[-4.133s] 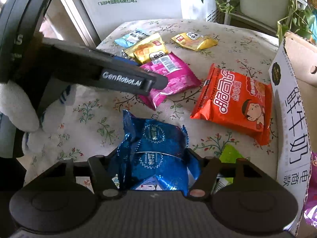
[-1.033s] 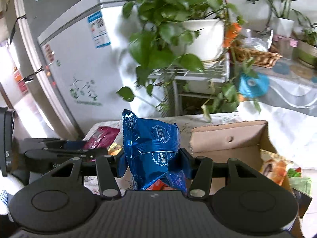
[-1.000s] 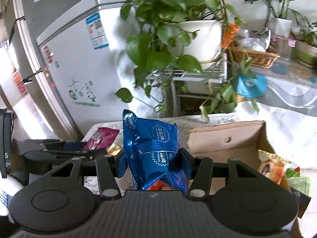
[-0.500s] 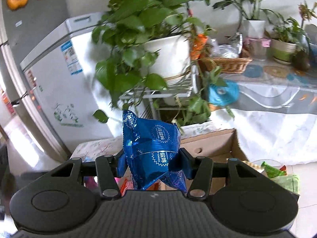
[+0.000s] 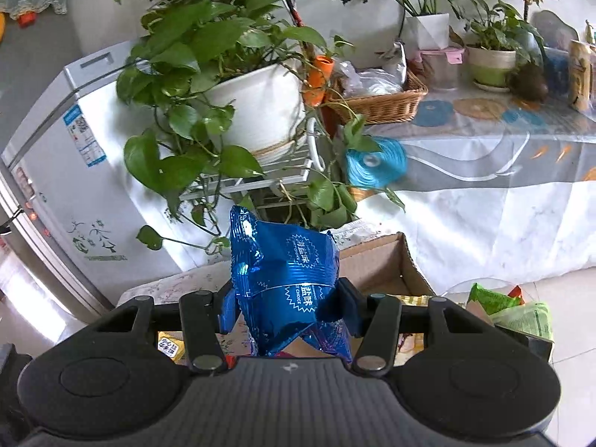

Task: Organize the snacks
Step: 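Open the right gripper over the box while the left gripper releases the pink bag inside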

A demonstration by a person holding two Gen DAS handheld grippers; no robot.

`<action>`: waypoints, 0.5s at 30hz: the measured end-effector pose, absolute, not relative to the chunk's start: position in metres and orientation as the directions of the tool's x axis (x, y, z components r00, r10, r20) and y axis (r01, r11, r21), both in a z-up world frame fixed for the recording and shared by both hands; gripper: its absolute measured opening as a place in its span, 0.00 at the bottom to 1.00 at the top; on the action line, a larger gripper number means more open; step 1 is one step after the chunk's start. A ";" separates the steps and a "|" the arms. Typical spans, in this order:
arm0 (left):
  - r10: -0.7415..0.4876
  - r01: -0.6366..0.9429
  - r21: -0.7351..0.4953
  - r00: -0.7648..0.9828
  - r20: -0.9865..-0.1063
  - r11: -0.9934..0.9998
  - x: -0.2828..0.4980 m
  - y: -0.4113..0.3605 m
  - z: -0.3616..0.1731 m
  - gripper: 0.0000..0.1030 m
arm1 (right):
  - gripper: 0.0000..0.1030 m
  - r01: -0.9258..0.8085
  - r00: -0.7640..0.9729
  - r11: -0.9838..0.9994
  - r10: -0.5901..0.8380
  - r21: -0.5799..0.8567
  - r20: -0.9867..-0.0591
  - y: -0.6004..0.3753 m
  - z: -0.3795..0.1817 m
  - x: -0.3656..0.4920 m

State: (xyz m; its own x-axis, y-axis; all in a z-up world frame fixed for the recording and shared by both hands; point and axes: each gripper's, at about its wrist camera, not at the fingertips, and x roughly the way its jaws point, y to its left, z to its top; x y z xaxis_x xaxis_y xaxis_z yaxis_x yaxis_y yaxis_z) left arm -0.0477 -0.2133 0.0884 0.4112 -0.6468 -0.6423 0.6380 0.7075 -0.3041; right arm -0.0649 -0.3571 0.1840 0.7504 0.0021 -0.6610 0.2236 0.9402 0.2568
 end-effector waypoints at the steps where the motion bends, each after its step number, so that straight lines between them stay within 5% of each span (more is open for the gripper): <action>1: -0.643 0.634 -0.303 0.412 -0.646 0.711 -0.047 -0.217 0.087 0.50 | 0.58 0.231 0.748 0.938 -0.001 0.260 -0.663 -0.358 0.183 -0.064; 8: -0.633 0.619 -0.312 0.404 -0.660 0.720 -0.043 -0.236 0.080 0.54 | 0.62 0.306 0.732 0.909 -0.035 0.283 -0.680 -0.367 0.175 -0.059; 10: -0.634 0.611 -0.321 0.403 -0.660 0.723 -0.043 -0.236 0.083 0.77 | 0.68 0.320 0.732 0.898 -0.032 0.303 -0.680 -0.369 0.174 -0.059; 15: -0.630 0.603 -0.321 0.412 -0.659 0.730 -0.043 -0.227 0.091 0.86 | 0.78 0.314 0.743 0.900 -0.036 0.301 -0.669 -0.364 0.177 -0.060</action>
State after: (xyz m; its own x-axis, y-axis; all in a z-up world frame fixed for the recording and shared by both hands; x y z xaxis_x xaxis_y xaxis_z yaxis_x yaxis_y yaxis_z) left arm -0.0427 -0.2269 0.0910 0.4118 -0.6296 -0.6588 0.6025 0.7305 -0.3215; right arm -0.0603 -0.3640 0.1768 0.7428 -0.0357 -0.6685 0.3144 0.9002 0.3012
